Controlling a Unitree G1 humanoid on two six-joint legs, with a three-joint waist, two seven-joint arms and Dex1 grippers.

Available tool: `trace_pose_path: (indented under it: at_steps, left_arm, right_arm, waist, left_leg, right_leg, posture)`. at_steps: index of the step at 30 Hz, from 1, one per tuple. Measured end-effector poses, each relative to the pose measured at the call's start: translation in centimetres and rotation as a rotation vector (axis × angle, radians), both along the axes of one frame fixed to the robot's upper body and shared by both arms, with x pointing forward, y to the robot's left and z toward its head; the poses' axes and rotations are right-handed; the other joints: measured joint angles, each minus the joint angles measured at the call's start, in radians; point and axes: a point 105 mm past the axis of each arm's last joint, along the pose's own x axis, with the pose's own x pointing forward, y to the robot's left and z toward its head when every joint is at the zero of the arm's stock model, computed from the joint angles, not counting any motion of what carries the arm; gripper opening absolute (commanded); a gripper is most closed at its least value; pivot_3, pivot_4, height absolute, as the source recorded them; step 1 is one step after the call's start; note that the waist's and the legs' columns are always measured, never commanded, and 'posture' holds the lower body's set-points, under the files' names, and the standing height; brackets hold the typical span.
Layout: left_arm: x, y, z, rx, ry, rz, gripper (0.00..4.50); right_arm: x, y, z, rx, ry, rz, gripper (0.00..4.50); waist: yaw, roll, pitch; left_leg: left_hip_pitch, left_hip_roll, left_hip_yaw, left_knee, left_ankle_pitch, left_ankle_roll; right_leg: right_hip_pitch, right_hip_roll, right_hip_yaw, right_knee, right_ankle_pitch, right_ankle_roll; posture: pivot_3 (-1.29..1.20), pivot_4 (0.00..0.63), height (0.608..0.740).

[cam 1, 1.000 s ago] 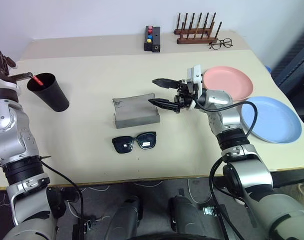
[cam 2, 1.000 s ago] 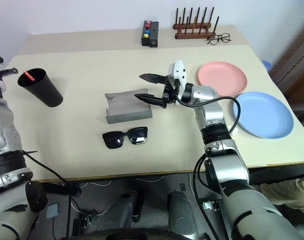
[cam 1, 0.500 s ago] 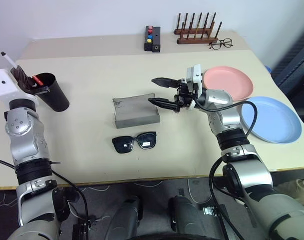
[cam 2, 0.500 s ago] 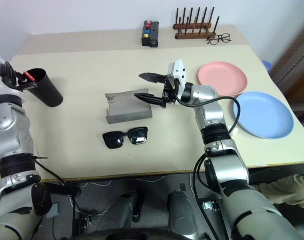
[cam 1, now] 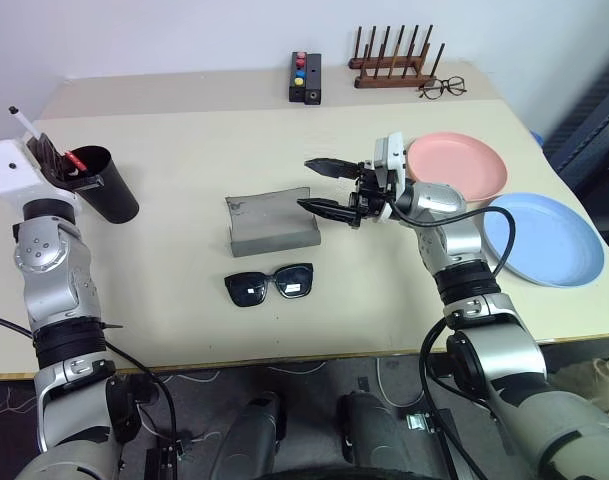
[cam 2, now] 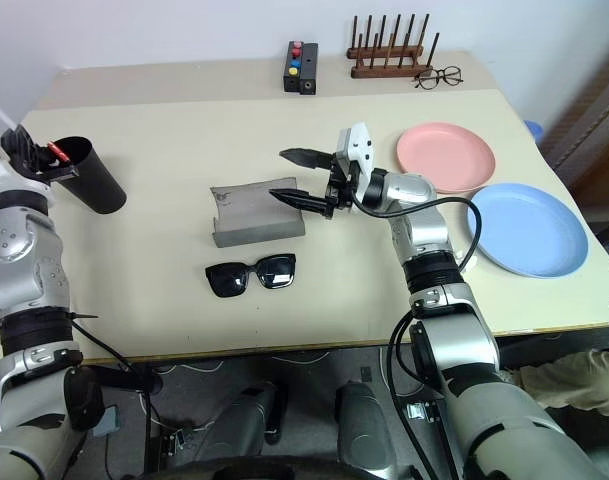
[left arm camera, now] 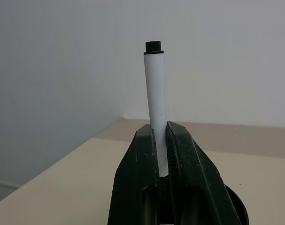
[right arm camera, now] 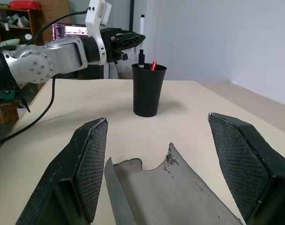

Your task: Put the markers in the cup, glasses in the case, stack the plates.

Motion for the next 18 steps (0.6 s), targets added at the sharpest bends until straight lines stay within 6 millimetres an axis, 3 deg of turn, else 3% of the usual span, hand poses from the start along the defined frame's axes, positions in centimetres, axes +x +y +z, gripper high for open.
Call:
trace_pose_path:
  at_steps: [18]
  left_arm:
    - [0.14,-0.24,-0.18,-0.002,0.006,-0.014,0.04]
  right_arm:
    - [0.0,0.0,0.01,0.002,0.002,0.001,3.51]
  waist:
    - [0.0,0.0,0.0]
  left_leg:
    - [0.0,0.0,0.0,0.0,0.0,0.0]
  right_leg:
    - [0.0,0.0,0.0,0.0,0.0,0.0]
  posture:
    - [0.0,0.15,0.74]
